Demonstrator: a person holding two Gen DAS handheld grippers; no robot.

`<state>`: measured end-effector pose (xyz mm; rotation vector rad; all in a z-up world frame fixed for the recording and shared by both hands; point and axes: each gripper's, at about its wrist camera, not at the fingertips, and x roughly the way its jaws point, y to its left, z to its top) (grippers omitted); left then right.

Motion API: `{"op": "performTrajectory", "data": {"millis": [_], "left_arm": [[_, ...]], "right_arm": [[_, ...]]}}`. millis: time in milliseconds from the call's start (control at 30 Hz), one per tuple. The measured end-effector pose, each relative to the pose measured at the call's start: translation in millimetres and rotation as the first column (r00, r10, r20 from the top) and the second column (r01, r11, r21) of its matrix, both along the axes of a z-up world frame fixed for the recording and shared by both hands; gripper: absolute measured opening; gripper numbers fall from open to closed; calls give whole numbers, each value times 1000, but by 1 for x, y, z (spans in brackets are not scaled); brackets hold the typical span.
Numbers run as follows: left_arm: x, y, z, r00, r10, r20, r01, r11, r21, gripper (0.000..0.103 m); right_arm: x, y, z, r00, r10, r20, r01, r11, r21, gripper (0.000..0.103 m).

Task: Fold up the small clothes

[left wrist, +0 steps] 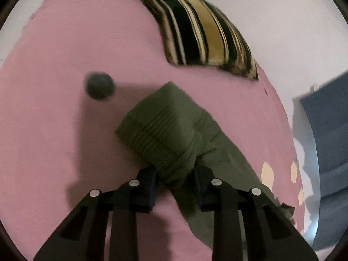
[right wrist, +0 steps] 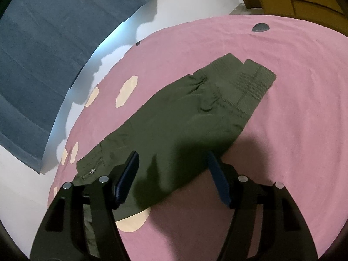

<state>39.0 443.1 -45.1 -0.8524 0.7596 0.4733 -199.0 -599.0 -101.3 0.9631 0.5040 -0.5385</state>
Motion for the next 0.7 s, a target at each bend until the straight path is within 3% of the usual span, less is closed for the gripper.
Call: {"op": "performTrajectory", "data": {"millis": [100,200,400,500,700], "left_arm": [[-11,14,11,999,41,11,-42,996,77,27],[-11,22,2,1000,16,-8,-16,999,40,27],[2,19,2,999,-24,-36,28,993,118,31],[-3,24,4,999,-40,-24,42,995,94,35],[-18,39,0,995,-96,7,95,995,5,43]], "right_arm": [[-1,-1,1,1000,1,-2,-1,1000,-9,65],[1,-4,-3,1000,1,-10,-1,1000,-5,65],[-3,-5,-1,1000,7,2,-7,1000,4,66],[-13,-10,3,999,-4,35,4,1000,7,74],[-39,-29,4,995,-48,88,44,998,45,75]]}}
